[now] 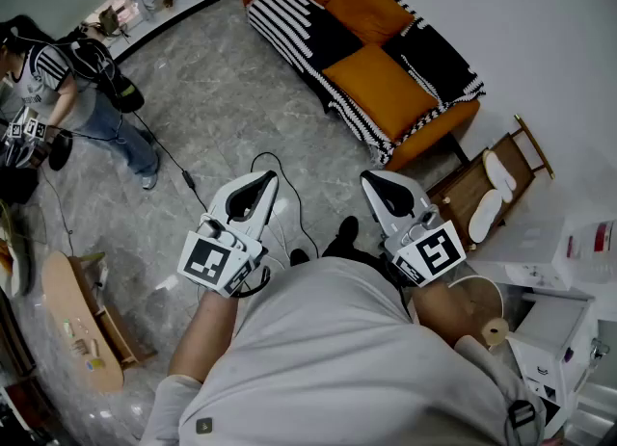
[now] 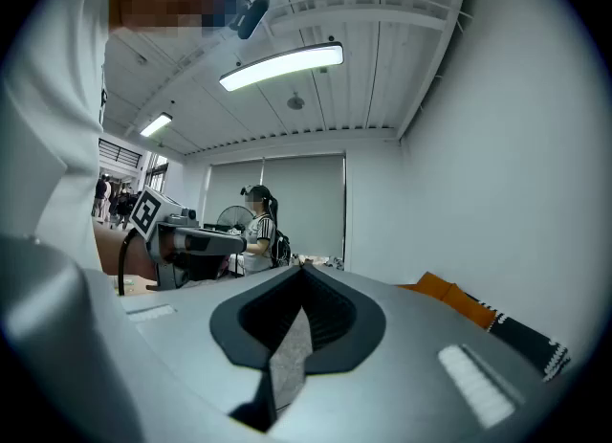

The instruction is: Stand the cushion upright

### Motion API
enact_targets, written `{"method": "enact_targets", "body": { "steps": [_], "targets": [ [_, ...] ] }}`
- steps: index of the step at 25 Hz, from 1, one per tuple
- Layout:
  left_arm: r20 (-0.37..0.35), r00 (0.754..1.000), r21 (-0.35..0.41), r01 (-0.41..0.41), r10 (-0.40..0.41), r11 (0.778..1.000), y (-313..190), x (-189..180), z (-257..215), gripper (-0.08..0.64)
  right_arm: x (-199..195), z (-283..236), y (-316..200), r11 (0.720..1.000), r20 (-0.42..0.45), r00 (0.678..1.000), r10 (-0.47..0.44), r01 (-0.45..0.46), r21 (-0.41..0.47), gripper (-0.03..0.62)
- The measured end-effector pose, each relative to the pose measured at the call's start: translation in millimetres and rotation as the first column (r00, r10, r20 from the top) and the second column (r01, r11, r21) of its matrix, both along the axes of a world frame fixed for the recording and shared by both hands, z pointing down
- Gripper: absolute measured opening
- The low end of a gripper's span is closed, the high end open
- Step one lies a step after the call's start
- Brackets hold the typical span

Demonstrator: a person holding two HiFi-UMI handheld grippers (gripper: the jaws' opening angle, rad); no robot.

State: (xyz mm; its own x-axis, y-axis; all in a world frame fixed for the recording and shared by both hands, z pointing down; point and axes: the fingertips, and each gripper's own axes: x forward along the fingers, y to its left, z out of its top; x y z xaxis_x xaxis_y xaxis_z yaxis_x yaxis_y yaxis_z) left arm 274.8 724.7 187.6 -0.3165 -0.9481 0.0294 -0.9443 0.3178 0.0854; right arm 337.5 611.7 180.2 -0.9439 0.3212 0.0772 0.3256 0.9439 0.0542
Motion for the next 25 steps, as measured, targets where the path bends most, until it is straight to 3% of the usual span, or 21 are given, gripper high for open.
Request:
{"method": "enact_targets", "body": {
  "steps": [12, 25],
  "targets": [
    [-0.008, 1.0, -0.008, -0.006, 0.006, 1.0, -31, -25, 5, 0.003, -21, -4, -28, 1.0, 0.029, 1.0, 0.003, -0.002, -0.004, 0.011],
    [-0.012, 1.0, -0.053, 0.021, -0.022, 0.998, -163, -111, 15, 0.003, -111, 13, -173, 0.999, 0.001, 1.0, -0.004, 0.004, -0.04, 0.011]
  ]
}}
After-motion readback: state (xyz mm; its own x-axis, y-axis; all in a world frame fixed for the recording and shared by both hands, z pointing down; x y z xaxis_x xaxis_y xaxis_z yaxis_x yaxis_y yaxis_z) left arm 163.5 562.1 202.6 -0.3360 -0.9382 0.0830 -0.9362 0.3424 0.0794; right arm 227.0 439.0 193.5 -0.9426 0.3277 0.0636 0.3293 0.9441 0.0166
